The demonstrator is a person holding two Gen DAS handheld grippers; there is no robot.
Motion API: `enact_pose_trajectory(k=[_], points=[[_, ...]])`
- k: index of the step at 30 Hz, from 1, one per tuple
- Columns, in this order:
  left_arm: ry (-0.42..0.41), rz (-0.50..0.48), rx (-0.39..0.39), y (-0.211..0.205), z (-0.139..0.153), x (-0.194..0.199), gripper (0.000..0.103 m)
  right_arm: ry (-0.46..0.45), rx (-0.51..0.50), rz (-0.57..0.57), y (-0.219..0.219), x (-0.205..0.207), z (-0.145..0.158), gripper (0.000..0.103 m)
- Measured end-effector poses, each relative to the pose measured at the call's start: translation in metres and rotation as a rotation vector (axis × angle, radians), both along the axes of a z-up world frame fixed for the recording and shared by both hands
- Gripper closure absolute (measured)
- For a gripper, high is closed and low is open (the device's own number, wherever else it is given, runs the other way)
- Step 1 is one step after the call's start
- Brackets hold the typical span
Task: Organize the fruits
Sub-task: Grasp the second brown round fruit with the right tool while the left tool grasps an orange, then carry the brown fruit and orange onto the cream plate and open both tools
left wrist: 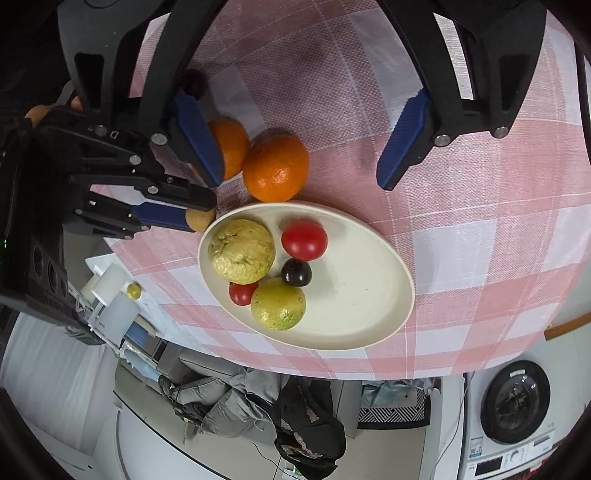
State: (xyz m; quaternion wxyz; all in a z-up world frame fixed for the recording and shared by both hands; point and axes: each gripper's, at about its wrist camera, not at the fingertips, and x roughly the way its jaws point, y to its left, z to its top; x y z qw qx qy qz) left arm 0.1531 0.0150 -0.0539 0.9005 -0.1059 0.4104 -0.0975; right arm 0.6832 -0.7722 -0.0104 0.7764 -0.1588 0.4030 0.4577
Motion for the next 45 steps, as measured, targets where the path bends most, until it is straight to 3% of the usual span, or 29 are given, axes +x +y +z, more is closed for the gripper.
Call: enact_pose_trajectory(k=[4, 11, 16, 24, 28, 39, 45], points=[[0.03, 0.008, -0.043, 0.005, -0.004, 0.005, 0.037, -0.002, 0.0, -0.001, -0.001, 0.0, 0.0, 0.076], [0.055, -0.005, -0.115, 0.009, -0.009, 0.008, 0.044, 0.0, 0.0, -0.002, -0.001, 0.0, -0.001, 0.076], [0.054, -0.047, -0.168, 0.008, -0.009, 0.009, 0.069, 0.0, -0.001, -0.003, -0.001, 0.0, -0.001, 0.076], [0.037, -0.028, -0.134, 0.009, -0.005, 0.002, 0.07, 0.001, 0.005, -0.006, -0.003, 0.001, -0.001, 0.076], [0.017, 0.011, -0.082, 0.014, -0.002, -0.003, 0.07, 0.001, 0.005, -0.007, -0.003, 0.002, -0.002, 0.076], [0.032, -0.022, 0.007, 0.003, -0.01, -0.003, 0.07, 0.0, 0.004, -0.006, -0.003, 0.002, -0.002, 0.076], [0.01, -0.021, 0.006, 0.002, -0.007, -0.005, 0.07, -0.001, 0.006, -0.006, -0.003, 0.002, -0.001, 0.076]])
